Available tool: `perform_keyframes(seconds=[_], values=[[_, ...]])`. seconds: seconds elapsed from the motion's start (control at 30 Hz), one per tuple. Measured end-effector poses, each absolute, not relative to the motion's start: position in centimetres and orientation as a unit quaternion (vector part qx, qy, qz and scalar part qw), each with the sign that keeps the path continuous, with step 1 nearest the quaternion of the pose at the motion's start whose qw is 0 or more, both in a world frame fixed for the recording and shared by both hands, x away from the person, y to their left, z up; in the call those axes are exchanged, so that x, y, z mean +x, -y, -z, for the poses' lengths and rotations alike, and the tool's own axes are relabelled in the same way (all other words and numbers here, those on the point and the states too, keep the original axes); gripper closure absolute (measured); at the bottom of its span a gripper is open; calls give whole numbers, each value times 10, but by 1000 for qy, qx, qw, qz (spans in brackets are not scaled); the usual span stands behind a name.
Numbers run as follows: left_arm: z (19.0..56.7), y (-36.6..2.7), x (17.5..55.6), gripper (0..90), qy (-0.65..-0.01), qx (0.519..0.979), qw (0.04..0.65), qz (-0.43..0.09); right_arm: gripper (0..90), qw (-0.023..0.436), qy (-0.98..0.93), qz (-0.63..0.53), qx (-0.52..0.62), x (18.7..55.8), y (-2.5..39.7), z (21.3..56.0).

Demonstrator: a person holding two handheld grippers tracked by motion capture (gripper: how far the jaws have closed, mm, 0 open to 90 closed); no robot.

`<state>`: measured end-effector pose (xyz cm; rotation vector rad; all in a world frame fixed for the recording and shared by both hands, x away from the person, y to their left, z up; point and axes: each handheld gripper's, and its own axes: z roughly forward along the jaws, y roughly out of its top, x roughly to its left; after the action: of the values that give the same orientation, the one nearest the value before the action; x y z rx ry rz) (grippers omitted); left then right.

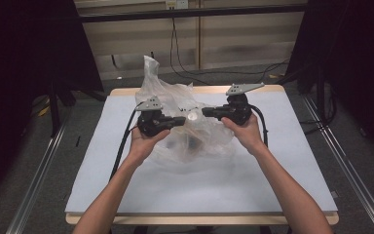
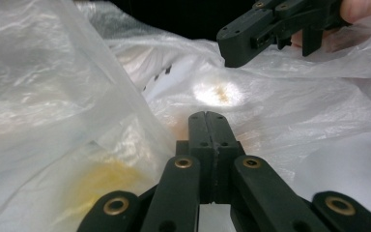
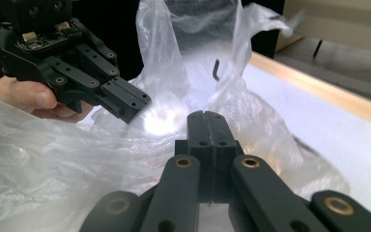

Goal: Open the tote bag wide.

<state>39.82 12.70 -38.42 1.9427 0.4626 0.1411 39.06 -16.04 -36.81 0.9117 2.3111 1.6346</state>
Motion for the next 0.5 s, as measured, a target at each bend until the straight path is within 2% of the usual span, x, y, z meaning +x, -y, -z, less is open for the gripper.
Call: perform_keyframes(seconds=[0.23, 0.5], values=[[404, -130, 398, 900, -203, 827, 521, -49, 900, 80, -789, -524, 311, 388, 161, 387], [433, -131, 399, 900, -211, 854, 473, -50, 900, 74, -804, -491, 325, 392, 159, 415]])
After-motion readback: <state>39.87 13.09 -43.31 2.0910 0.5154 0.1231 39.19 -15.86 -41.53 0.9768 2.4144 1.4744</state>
